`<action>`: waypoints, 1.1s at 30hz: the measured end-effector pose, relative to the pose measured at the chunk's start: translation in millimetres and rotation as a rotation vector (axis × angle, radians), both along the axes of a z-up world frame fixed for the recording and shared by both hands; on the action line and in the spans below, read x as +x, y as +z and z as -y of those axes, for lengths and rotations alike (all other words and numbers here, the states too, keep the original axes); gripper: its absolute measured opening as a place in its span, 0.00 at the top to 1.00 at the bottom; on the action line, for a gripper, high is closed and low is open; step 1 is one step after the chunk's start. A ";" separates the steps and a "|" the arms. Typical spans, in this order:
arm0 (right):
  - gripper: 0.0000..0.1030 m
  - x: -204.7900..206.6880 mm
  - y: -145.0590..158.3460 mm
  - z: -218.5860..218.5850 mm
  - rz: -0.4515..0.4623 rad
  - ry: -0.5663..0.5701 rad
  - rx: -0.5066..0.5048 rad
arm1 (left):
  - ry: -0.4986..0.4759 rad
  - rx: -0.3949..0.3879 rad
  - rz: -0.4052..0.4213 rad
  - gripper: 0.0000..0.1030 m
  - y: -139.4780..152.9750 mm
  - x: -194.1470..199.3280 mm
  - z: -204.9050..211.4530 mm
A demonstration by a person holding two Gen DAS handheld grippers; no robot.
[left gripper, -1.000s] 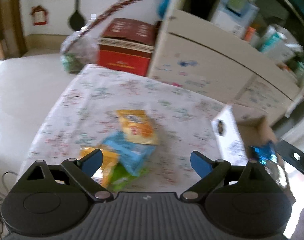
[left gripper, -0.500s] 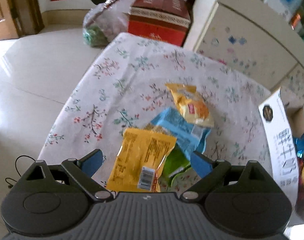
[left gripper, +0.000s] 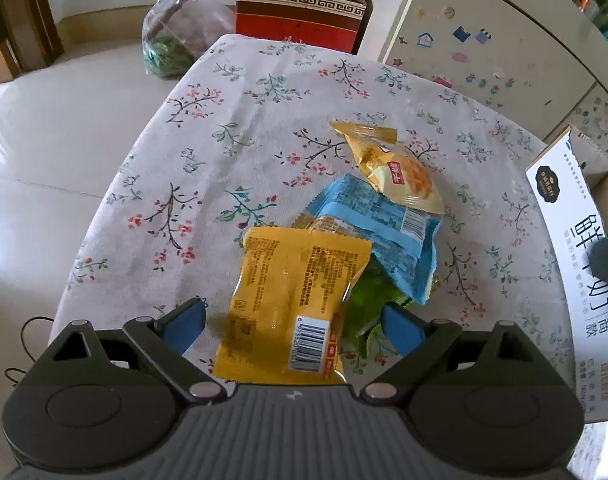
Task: Organize snacks
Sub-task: 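Move both tools back over the remaining snack pile, then grasp the yellow packet with the left tool while the right tool grasps the waffle-cake packet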
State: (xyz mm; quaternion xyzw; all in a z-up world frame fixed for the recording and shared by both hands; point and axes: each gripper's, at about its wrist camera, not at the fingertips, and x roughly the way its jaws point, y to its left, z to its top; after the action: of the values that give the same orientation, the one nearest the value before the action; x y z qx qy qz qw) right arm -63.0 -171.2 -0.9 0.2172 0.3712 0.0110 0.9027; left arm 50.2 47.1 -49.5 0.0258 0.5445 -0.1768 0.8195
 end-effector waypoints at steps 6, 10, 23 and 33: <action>0.19 37.2 -16.9 -13.8 -0.015 0.029 0.002 | -0.013 -0.018 -0.011 0.04 -0.7 2.3 1.0; 0.19 64.0 -27.2 -24.5 -0.018 0.051 -0.007 | -0.031 -0.019 -0.006 0.03 -1.9 0.8 1.9; 0.15 118.5 -50.2 -47.5 -0.026 0.067 -0.060 | -0.061 0.021 0.021 0.00 -6.9 1.3 4.5; 0.37 123.0 -57.8 -73.0 -0.047 0.117 -0.178 | -0.087 0.092 0.047 0.00 -11.2 -3.2 14.9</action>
State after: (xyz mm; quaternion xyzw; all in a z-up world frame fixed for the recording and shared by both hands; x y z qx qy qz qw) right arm 60.0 -98.3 -58.7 0.1144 0.4036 0.0255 0.9074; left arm 47.0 32.3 -60.7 0.0912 0.5310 -0.1866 0.8215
